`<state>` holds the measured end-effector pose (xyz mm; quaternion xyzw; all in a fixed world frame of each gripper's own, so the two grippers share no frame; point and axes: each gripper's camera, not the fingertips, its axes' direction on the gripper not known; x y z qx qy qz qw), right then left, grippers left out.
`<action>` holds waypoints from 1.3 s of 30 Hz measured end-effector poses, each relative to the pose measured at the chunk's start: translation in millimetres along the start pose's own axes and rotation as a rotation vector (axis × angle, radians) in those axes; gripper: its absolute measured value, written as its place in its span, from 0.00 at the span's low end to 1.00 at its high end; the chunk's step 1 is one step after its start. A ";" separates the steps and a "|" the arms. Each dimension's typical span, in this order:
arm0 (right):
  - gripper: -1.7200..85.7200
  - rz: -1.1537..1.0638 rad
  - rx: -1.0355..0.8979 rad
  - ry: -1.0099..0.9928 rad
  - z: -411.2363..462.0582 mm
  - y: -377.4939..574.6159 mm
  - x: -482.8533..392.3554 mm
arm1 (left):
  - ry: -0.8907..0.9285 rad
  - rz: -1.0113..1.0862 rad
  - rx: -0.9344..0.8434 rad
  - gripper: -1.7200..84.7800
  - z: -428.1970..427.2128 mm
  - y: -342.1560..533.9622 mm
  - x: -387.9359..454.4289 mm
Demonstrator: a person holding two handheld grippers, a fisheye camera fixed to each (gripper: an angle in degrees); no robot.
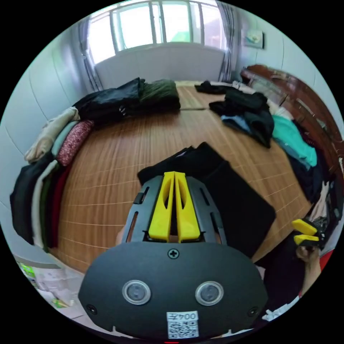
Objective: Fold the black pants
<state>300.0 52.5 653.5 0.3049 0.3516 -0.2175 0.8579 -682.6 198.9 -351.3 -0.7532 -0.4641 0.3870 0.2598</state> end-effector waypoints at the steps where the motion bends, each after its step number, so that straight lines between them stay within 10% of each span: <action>1: 0.16 -0.023 -0.017 0.035 9.7 -6.6 2.2 | 0.057 -0.039 0.060 0.02 -11.5 16.5 10.7; 39: 0.08 -0.440 -0.346 0.067 68.5 -30.2 -20.9 | 0.372 0.259 -0.022 0.03 50.1 28.5 -13.5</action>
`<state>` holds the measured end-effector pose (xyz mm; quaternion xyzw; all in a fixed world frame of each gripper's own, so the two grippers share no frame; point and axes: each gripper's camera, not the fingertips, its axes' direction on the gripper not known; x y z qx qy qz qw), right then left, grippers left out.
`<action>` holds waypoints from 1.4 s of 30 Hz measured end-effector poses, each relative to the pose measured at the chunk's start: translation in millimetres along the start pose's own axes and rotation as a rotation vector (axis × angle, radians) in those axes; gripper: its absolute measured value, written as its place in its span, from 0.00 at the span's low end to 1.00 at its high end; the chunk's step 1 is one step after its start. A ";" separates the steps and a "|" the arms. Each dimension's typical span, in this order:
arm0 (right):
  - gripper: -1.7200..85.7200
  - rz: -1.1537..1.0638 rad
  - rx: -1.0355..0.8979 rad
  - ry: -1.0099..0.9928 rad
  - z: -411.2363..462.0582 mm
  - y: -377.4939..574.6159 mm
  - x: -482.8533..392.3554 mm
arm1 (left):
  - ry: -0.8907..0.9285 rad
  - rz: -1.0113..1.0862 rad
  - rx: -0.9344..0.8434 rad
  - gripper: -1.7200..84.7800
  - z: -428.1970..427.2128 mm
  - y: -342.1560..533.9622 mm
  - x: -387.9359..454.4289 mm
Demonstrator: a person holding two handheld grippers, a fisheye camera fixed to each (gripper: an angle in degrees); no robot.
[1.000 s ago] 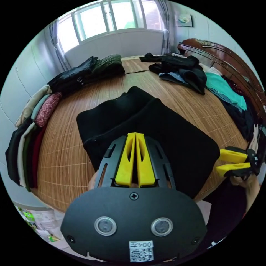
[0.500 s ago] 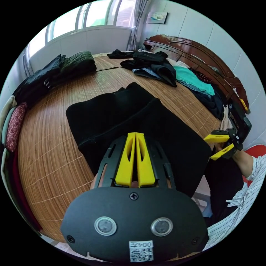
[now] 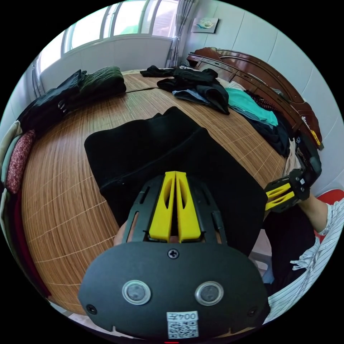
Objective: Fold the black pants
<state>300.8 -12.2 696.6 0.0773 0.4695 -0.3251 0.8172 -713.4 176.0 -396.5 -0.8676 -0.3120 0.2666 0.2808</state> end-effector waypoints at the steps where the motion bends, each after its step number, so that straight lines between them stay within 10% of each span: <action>1: 0.08 0.045 0.014 -0.055 -5.3 2.3 10.6 | -0.004 0.000 0.002 0.03 -1.8 -2.6 1.6; 17: 0.08 0.822 0.691 -0.570 -148.0 164.7 78.0 | -0.117 -0.358 0.196 0.02 -130.0 46.1 86.1; 24: 0.09 0.797 0.580 -0.521 -152.8 162.8 65.5 | -0.256 -0.293 0.141 0.02 -77.4 41.3 113.0; 34: 0.11 0.831 0.553 -0.505 -133.5 147.8 70.1 | -0.046 -0.685 0.264 0.04 -213.9 126.6 42.6; 42: 0.13 0.846 0.510 -0.504 -109.1 125.2 60.0 | -0.007 -0.370 0.209 0.13 -220.0 157.1 93.8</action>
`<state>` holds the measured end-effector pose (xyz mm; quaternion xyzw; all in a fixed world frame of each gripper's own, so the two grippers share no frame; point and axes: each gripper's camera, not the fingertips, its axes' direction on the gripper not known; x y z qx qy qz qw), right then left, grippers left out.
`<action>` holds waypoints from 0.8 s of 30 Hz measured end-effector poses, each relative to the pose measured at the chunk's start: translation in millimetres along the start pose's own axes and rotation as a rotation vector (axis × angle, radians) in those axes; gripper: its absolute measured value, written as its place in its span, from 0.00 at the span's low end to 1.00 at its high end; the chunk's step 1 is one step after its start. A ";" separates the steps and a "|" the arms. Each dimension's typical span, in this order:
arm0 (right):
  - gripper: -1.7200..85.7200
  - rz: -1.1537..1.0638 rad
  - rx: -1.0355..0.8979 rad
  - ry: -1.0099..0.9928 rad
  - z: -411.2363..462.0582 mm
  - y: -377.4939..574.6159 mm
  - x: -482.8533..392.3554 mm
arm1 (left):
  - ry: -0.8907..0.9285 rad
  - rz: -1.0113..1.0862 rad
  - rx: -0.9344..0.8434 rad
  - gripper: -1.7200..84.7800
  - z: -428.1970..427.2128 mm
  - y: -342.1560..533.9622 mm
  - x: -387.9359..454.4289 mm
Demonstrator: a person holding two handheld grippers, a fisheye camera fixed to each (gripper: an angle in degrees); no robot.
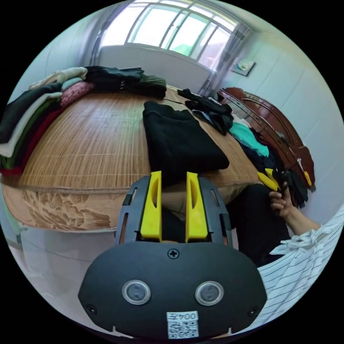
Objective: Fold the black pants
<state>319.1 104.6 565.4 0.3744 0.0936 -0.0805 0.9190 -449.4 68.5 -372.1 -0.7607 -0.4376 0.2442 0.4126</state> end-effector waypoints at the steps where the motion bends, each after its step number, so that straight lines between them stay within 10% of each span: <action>1: 0.13 0.001 -0.002 0.016 6.4 0.9 -2.0 | 0.011 0.029 -0.014 0.13 1.9 -2.0 3.4; 24: 0.18 -0.584 -0.418 0.713 277.1 -2.4 -92.3 | 0.072 0.387 -0.159 0.15 1.7 4.2 18.3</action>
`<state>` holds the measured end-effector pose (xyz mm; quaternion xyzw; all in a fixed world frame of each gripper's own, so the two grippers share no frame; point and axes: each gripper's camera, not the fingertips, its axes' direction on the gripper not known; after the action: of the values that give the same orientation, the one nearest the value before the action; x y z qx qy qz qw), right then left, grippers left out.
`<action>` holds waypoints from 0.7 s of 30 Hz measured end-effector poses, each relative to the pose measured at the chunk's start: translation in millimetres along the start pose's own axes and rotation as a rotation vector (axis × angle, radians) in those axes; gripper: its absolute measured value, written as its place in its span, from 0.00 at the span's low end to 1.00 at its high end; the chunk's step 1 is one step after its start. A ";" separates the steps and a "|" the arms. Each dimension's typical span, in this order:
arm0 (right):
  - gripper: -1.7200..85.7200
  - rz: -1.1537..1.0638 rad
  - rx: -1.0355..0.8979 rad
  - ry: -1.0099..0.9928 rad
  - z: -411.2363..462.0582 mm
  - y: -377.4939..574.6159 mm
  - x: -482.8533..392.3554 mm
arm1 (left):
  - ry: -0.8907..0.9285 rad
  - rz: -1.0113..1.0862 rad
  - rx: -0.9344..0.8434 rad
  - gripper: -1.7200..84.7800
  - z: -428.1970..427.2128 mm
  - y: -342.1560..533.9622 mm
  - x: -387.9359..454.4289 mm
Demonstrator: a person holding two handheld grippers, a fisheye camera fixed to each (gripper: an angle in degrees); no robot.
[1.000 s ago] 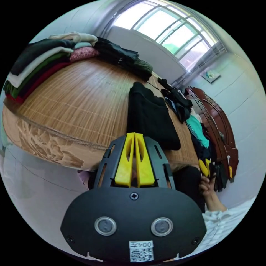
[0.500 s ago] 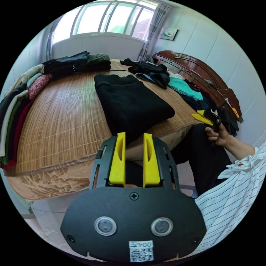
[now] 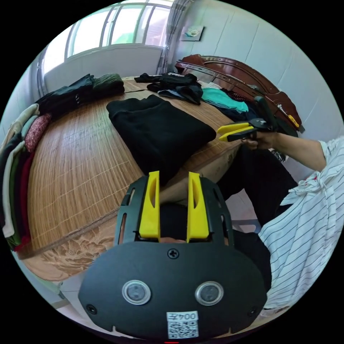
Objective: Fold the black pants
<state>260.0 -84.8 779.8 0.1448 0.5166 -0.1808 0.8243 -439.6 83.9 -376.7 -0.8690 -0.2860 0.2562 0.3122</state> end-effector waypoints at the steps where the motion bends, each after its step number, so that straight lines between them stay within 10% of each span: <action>1: 0.18 -0.039 -0.014 0.012 4.7 -5.4 -8.7 | 0.003 0.018 -0.006 0.16 -2.0 1.9 1.7; 21: 0.10 -0.262 -0.140 0.089 78.2 -62.2 -107.3 | -0.130 0.148 -0.094 0.13 53.9 -26.3 36.4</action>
<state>251.6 -157.7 906.7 0.0260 0.5784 -0.2437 0.7781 -456.4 146.1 -404.6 -0.8830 -0.2523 0.3206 0.2323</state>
